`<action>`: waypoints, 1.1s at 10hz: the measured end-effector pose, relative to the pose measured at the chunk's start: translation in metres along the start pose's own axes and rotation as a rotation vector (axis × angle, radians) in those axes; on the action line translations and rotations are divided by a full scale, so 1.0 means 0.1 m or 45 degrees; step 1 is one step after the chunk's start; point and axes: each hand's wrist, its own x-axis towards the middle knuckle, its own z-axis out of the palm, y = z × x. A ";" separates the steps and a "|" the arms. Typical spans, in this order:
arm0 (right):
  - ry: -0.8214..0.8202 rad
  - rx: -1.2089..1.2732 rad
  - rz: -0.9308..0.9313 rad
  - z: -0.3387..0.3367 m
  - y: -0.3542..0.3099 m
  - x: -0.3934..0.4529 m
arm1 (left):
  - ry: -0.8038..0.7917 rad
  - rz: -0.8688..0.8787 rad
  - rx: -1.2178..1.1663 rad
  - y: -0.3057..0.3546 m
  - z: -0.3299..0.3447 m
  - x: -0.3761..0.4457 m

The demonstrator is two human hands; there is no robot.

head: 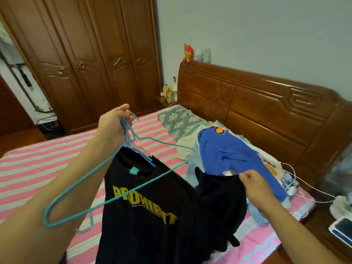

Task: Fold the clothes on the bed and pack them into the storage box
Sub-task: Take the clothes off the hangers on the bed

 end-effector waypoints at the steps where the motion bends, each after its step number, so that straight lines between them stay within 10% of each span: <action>1: -0.070 -0.126 0.009 -0.02 0.17 0.76 | 0.162 0.018 -0.066 -0.25 0.04 0.25; 3: -0.202 0.040 -0.398 -0.44 0.02 1.27 | 0.266 0.093 0.235 -0.82 0.43 0.34; 5: 0.241 0.313 -0.598 -1.10 -0.68 1.98 | 0.312 0.156 0.379 -1.21 0.93 0.28; 6: 0.187 0.391 -0.840 -2.34 -1.61 3.91 | 0.332 0.179 0.403 -1.17 1.07 0.36; 9: 0.483 0.728 -0.995 -1.59 -2.33 3.94 | 0.268 0.135 0.424 -1.29 1.73 0.50; 11: -0.433 0.144 -0.370 -0.59 -1.62 4.49 | 0.293 0.055 0.406 -1.54 1.96 0.45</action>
